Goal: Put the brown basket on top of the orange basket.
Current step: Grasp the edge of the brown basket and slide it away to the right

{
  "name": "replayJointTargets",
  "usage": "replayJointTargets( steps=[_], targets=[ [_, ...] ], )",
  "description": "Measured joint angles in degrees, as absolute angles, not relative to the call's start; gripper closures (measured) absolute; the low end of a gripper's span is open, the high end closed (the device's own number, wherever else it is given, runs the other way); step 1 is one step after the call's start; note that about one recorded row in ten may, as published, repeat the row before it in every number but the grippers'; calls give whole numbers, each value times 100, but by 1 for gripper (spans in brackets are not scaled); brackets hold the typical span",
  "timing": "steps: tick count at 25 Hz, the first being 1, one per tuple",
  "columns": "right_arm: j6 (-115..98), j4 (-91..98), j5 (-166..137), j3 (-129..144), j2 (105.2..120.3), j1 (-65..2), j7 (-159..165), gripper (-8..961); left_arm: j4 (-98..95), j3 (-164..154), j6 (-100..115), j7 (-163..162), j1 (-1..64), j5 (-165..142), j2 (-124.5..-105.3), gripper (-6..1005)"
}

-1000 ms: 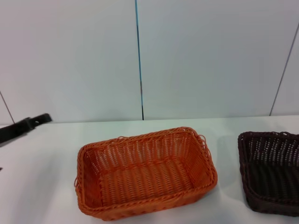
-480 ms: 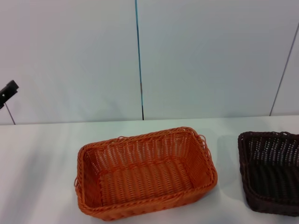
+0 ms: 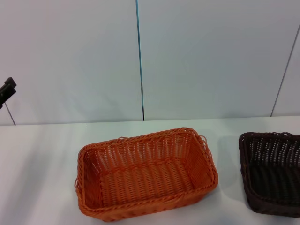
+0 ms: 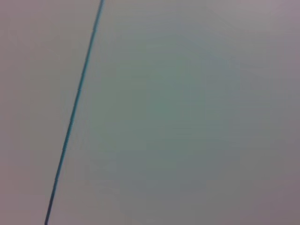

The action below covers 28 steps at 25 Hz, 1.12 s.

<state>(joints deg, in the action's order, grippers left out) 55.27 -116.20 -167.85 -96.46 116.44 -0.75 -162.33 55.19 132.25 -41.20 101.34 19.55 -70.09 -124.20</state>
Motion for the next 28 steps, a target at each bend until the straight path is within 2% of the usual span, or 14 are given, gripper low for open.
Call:
replayJointTargets(
  steps=[11,20,28],
  targets=[
    [6890,-11606,-16778,-10302,11621,-584,-16233,67,5392,13230,-4123,10240,1954,-6921,-12392,64],
    [7480,-10838,-16780,-10778,11350,-938,-16235,68,5297,13236,-4123,10248,1963,-6921,-12374,64],
    [6685,-9865,-16783,-10612,11162,-1096,-16249,69,5290,13237,-4085,10252,1969,-6941,-12368,64]
  ],
)
